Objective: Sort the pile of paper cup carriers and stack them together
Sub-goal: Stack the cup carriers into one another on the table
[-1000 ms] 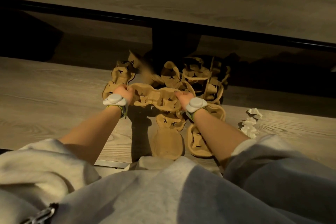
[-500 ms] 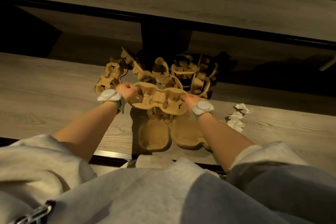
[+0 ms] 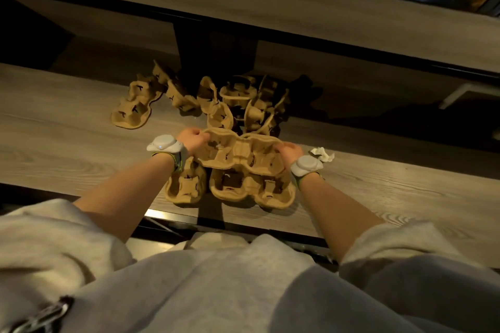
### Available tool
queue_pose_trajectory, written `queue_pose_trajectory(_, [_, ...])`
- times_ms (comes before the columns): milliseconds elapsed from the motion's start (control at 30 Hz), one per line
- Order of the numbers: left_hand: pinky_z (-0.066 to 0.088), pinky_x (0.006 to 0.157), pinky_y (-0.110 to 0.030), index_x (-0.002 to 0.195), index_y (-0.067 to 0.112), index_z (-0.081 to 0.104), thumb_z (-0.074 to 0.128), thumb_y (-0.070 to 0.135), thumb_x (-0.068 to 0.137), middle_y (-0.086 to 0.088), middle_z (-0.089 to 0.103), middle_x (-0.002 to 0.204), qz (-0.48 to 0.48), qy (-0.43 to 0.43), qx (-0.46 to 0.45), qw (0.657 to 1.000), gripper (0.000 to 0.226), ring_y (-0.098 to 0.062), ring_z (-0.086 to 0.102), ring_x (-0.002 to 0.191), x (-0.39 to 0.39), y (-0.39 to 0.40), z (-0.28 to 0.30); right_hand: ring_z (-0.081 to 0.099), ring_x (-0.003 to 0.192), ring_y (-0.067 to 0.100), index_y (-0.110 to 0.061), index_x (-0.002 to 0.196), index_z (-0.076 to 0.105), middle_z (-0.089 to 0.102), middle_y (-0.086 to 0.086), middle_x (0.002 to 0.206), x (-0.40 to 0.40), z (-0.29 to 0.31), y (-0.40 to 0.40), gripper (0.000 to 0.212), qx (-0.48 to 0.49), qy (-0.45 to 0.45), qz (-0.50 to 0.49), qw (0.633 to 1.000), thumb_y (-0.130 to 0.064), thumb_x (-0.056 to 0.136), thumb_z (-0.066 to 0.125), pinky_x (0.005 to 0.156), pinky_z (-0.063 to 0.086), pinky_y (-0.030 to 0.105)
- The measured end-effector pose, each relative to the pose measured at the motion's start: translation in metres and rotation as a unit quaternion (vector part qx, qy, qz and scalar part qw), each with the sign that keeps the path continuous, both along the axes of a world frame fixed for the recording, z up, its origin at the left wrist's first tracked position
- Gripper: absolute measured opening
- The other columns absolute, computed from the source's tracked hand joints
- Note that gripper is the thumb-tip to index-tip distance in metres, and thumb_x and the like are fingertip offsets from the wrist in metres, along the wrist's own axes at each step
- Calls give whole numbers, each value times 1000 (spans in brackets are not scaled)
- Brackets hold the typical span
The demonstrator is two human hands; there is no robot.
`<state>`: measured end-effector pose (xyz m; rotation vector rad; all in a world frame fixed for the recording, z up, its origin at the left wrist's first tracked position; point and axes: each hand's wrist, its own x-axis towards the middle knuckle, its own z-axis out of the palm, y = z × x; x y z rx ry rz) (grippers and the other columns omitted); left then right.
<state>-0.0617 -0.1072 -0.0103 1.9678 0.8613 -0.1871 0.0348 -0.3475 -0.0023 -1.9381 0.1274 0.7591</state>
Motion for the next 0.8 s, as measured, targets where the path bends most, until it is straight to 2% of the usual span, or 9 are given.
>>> queue_pose_trajectory(100, [34,55,-27,69,16,54,53,24,89,-7,51,69,-26,17,-18,999,22,-20,46,62,3,-16,3,58,110,30,-9,129,56,62,7,122,0,-1,-22,49,-15,6,-7,1000,-34,87,56,98,46,40])
queue_pose_trajectory(233, [48,46,-19,83,17,59,56,26,91,-5,62,79,-96,93,-52,990,12,-15,59,67,7,-30,2,59,104,30,-8,123,59,62,8,109,-4,-6,-51,45,-61,-16,37,997,-38,89,53,97,47,43])
queue_pose_trajectory(333, [49,46,-17,85,17,61,58,33,91,-2,60,80,-152,140,-16,978,17,-13,59,69,9,-34,0,63,97,29,-12,105,67,68,9,100,-8,-19,-67,31,-62,-47,56,995,-36,88,57,92,52,44])
queue_pose_trajectory(400, [48,42,-16,79,19,59,58,35,91,-2,58,79,-165,150,10,975,20,-14,59,68,8,-35,-1,65,95,29,-14,98,69,71,8,96,-9,-30,-71,37,-82,-72,70,992,-46,81,59,90,53,46])
queue_pose_trajectory(500, [48,41,-16,81,18,58,56,36,92,-3,58,77,-167,150,32,974,21,-14,59,65,9,-36,-4,65,74,24,-21,87,65,68,5,77,-13,-32,-75,29,-109,-92,82,986,-48,83,58,76,56,38])
queue_pose_trajectory(567, [46,39,-16,80,18,58,55,36,92,-4,60,73,-174,147,51,972,22,-15,60,58,8,-35,-5,54,54,18,-20,78,59,58,0,59,-16,-30,-76,26,-126,-100,98,982,-45,87,57,61,50,31])
queue_pose_trajectory(600, [47,40,-17,77,16,57,55,36,92,-5,61,70,-182,147,62,970,25,-16,62,54,7,-33,-6,49,50,16,-21,71,57,54,-2,55,-17,-33,-78,27,-136,-99,105,980,-43,89,57,60,47,30])
queue_pose_trajectory(700, [57,54,-28,74,14,56,59,40,87,-10,65,70,-178,151,84,969,29,-27,71,61,3,-29,-14,48,58,23,-23,58,52,49,-1,54,-16,-47,-81,36,-167,-99,113,974,-43,89,56,67,46,35])
queue_pose_trajectory(800, [56,55,-28,88,11,58,57,45,88,-9,64,78,-153,154,63,974,34,-22,65,61,-2,-33,-18,54,77,26,-9,76,64,60,9,72,-14,-52,-82,43,-189,-93,129,969,-46,92,49,73,43,33])
